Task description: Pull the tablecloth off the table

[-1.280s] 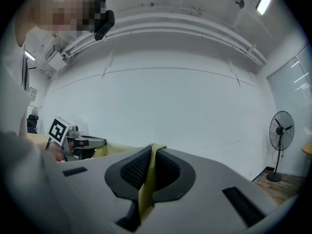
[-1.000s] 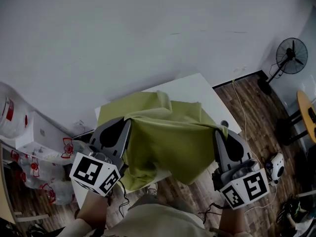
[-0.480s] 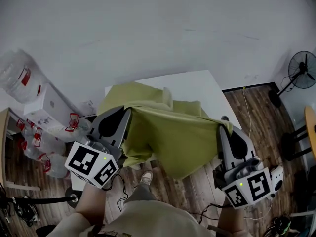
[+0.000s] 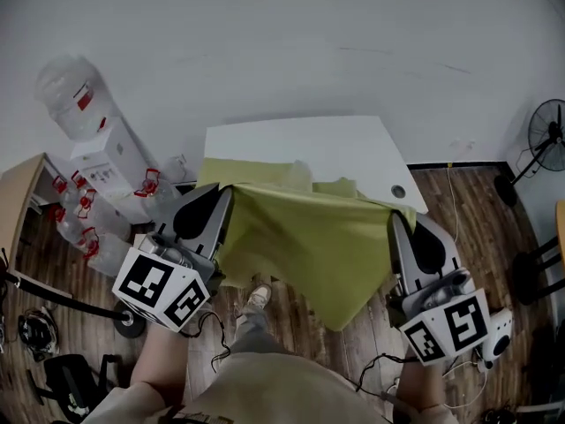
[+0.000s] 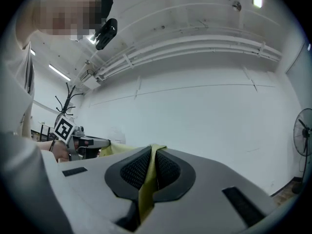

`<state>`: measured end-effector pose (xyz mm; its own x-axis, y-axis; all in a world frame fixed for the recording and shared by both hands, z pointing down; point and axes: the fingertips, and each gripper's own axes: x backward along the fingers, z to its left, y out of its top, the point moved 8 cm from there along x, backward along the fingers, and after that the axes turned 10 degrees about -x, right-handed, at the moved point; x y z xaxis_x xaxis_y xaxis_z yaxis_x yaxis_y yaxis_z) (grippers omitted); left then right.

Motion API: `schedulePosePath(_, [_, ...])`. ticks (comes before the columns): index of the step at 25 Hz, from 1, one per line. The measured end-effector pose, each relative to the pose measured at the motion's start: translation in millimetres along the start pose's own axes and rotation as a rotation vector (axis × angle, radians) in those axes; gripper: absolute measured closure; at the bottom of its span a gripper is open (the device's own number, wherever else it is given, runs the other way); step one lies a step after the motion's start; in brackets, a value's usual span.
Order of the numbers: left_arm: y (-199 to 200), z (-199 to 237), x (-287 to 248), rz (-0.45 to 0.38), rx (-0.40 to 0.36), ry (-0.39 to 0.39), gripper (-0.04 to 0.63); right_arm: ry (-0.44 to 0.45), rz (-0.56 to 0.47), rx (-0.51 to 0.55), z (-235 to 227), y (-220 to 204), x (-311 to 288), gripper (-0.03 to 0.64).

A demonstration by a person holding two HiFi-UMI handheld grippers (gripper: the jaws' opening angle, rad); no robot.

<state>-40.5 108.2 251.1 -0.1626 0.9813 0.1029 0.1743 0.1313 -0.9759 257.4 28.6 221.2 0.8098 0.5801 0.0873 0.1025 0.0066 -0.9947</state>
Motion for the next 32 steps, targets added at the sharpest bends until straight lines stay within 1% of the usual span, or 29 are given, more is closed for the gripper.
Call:
schedulePosePath(3, [5.7, -26.3, 34.8, 0.017, 0.0, 0.032, 0.574, 0.033, 0.008, -0.001, 12.5, -3.6, 31.0, 0.586])
schedulePosePath(6, [15.9, -48.7, 64.1, 0.04, -0.001, 0.046, 0.574, 0.057, 0.012, -0.012, 22.2, -0.9, 58.3, 0.586])
schedulePosePath(11, [39.3, -66.2, 99.6, 0.063, -0.005, 0.062, 0.574, 0.077, 0.01, -0.021, 41.9, 12.1, 86.7, 0.586])
schedulePosePath(15, [54.9, -77.1, 118.3, 0.08, -0.011, 0.055, 0.574, 0.075, 0.01, -0.026, 53.8, 22.4, 105.1, 0.586])
schedulePosePath(20, [72.6, -95.3, 141.1, 0.08, -0.024, 0.044, 0.575, 0.067, 0.007, -0.031, 67.0, 30.4, 134.5, 0.586])
schedulePosePath(23, [77.6, -99.6, 153.2, 0.086, -0.02, 0.037, 0.574, 0.062, 0.013, -0.03, 77.0, 33.1, 144.9, 0.586])
schedulePosePath(32, [80.5, -94.1, 192.3, 0.093, 0.001, -0.003, 0.574, 0.038, 0.019, -0.015, 117.3, 41.8, 160.5, 0.586])
